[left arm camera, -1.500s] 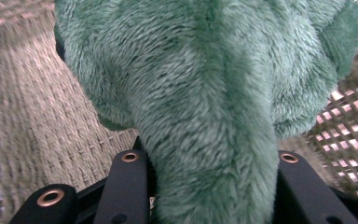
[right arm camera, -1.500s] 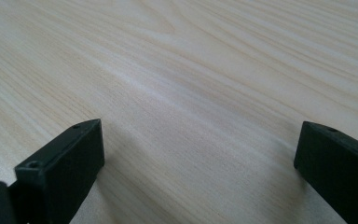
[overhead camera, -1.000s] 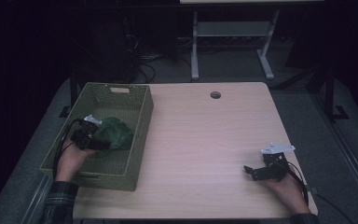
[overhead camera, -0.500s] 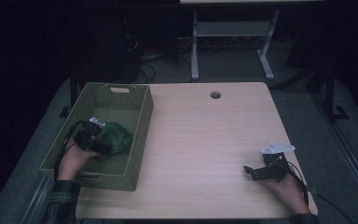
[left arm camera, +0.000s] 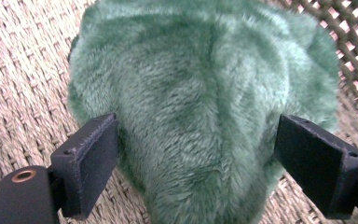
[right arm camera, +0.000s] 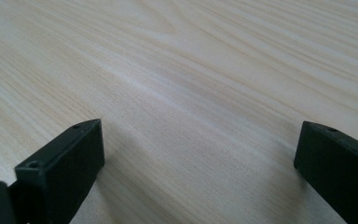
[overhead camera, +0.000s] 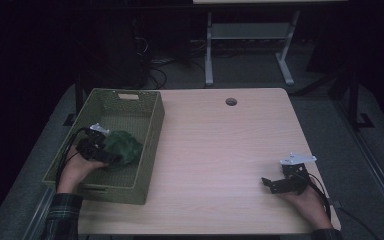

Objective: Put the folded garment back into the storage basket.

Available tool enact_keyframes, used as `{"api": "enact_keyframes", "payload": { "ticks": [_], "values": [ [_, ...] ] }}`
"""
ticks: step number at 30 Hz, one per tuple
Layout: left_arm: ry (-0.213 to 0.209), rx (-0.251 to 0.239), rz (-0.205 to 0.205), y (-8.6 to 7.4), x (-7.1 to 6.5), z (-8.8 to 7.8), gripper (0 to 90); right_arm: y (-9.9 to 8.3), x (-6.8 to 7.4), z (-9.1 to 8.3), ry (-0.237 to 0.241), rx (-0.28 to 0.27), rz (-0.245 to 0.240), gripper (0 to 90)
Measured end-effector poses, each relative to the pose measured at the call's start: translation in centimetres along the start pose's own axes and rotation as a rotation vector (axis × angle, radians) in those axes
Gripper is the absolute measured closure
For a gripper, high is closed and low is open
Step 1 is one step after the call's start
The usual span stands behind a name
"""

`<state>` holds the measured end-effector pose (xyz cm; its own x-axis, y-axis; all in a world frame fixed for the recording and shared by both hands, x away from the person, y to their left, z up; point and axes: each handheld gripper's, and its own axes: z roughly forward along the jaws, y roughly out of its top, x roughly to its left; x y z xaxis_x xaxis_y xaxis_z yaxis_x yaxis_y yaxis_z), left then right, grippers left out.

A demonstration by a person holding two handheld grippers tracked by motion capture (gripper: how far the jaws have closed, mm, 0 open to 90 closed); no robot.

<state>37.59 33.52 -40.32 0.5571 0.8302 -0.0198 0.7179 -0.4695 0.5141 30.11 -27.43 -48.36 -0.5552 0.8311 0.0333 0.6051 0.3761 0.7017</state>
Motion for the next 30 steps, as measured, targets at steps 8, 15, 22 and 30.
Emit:
{"api": "enact_keyframes", "payload": {
  "ticks": [8, 15, 22, 30],
  "values": [
    [0.005, -0.088, -0.002, 0.3, 0.0, -1.5, 13.3, 0.0, 0.0, 0.0, 0.0, -0.001, -0.004, 1.2],
    [-0.003, -0.153, 0.003, 1.6, -1.4, -3.1, 13.3, 0.0, 0.0, 0.0, 0.0, 0.0, 0.0, 1.2],
    [-0.04, -0.199, 0.009, 3.4, -3.3, -4.2, 13.7, 0.0, 0.0, 0.0, 0.0, 0.0, -0.001, 1.3],
    [-0.091, -0.251, 0.058, 5.8, -6.7, -4.2, 14.0, 0.0, 0.0, 0.0, -0.002, -0.002, -0.002, 1.3]
  ]
}}
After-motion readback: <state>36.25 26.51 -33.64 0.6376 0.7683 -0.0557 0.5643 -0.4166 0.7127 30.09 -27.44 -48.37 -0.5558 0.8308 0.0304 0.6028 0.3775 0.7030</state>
